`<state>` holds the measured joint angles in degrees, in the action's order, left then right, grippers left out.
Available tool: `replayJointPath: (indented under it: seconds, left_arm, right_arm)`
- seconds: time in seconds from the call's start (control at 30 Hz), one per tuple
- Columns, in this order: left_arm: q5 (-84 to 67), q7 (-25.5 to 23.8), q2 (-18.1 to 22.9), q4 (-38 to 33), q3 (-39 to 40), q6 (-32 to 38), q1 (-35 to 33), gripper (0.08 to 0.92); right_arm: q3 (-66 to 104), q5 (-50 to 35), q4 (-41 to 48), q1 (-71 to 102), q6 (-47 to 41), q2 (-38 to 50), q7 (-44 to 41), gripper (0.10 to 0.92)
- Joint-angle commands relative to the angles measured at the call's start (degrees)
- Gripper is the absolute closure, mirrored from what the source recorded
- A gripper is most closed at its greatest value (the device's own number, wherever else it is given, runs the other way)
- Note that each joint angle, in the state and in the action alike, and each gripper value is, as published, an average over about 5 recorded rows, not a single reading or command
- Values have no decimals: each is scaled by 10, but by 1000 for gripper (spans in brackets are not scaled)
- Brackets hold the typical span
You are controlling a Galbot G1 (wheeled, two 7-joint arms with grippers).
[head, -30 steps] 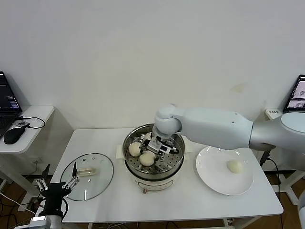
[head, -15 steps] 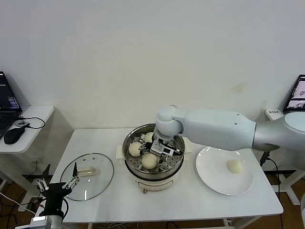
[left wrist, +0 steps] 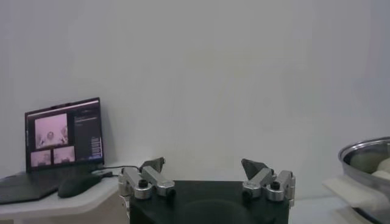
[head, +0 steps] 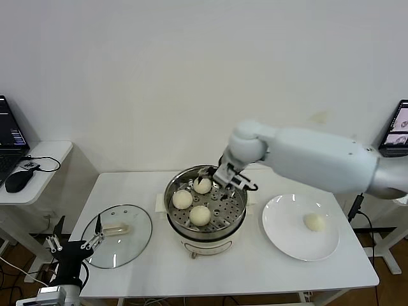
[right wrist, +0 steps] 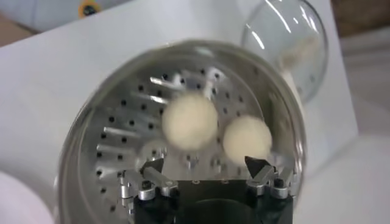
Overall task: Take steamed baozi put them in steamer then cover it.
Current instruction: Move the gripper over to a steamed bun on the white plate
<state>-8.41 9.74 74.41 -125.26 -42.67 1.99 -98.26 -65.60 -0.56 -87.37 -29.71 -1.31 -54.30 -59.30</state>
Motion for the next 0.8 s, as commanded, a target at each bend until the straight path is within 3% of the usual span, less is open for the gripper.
replayJointPath:
  seconds: [0.03,0.2,0.4,0.6,0.8]
  left_arm:
    - [-1,0,-6,-3,1,0,1,177]
    - [0,-1,-12,-3,9,-1,5,177]
    - [0,-2,-19,-3,16,-2,9,177]
    - [1,-2,-25,5,22,-2,13,177]
    - [5,-2,-25,12,27,-4,15,177]
  right_arm:
    - [36,-69,-44,-11,-174,146,-3,202]
    - [47,-79,-83,18,-238,253,6,203]
    - [89,-40,-77,84,-204,331,-15,203]
    - [181,56,-33,221,-140,368,-40,203]
    - [325,95,21,379,-123,354,-39,203]
